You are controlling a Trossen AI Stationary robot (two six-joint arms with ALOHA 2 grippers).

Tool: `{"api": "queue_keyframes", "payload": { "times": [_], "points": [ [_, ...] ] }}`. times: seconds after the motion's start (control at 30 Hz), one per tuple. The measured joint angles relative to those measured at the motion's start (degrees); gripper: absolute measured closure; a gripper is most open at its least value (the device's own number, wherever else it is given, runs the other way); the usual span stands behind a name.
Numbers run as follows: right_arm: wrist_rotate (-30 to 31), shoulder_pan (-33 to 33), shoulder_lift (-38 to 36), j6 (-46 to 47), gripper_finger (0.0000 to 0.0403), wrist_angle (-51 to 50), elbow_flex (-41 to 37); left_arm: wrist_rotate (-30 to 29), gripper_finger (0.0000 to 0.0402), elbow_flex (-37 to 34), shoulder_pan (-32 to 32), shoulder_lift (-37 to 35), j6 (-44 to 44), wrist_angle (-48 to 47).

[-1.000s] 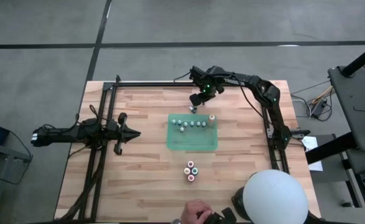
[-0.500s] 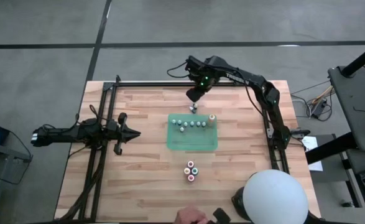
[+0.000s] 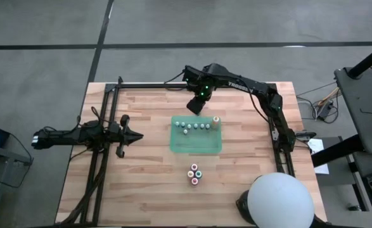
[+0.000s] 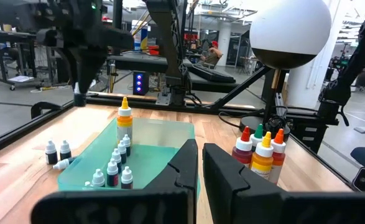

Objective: Pick & Place food coloring
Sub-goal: Put the small black food coloring bottle into the green container

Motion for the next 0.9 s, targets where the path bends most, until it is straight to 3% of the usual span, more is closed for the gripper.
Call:
{"api": "queue_keyframes", "payload": {
  "times": [0.23,0.53,0.9],
  "points": [
    [0.12,3.26,0.00,-1.88,0.0348,0.13,-0.50,-0.01,0.0401,0.00,-0.04,0.00,0.00,-0.02],
    [-4.54,8.45,-0.02,-11.51,0.0348,-0.05,-0.55,0.00,0.0401,0.00,-0.02,0.01,0.00,-0.01],
    [-4.36,14.44,-0.04,-22.89,0.0348,-0.72,-0.57,-0.01,0.0401,0.01,-0.02,0.02,-0.01,0.00]
  ]
}}
